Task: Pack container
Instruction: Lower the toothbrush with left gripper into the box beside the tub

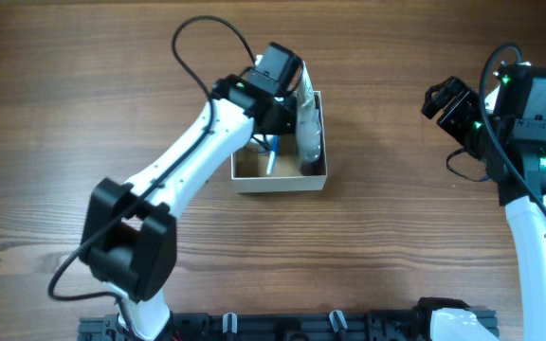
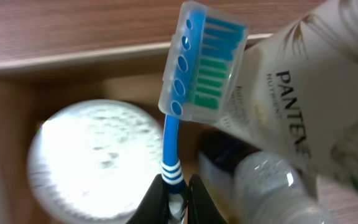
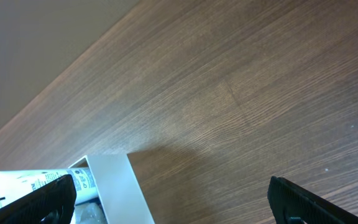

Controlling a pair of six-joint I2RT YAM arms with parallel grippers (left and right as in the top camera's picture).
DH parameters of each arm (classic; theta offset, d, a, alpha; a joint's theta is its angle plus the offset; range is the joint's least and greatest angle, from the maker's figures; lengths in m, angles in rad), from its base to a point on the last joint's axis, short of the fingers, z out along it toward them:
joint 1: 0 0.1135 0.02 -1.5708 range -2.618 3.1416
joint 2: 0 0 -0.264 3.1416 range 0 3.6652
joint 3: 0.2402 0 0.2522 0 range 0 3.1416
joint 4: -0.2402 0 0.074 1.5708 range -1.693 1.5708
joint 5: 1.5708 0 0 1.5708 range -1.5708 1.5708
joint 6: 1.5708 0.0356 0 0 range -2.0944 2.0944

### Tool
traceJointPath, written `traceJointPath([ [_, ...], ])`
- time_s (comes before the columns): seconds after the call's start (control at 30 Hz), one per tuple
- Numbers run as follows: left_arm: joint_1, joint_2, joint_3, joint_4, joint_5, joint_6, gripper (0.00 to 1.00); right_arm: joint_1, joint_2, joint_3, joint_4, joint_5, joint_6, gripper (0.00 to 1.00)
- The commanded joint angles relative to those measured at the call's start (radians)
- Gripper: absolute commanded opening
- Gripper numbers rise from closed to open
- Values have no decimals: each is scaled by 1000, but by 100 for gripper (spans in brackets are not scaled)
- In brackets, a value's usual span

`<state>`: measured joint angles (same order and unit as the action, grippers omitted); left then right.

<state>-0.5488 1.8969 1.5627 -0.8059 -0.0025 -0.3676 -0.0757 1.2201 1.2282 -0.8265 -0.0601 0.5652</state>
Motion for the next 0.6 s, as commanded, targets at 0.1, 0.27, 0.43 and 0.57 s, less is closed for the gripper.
traceJointPath([
  [0.1,29,-59,10,-70,-13,283,6,-2,5,17,3,-12,14,100],
  [0.27,20,-58,10,-138,-14,391,6,-2,5,17,3,-12,14,100],
  [0.43,19,-58,10,-147,-6,420,6,-2,5,17,3,-12,14,100],
  [0.57,16,-46,10,-146,19,420,6,-2,5,17,3,-12,14,100],
])
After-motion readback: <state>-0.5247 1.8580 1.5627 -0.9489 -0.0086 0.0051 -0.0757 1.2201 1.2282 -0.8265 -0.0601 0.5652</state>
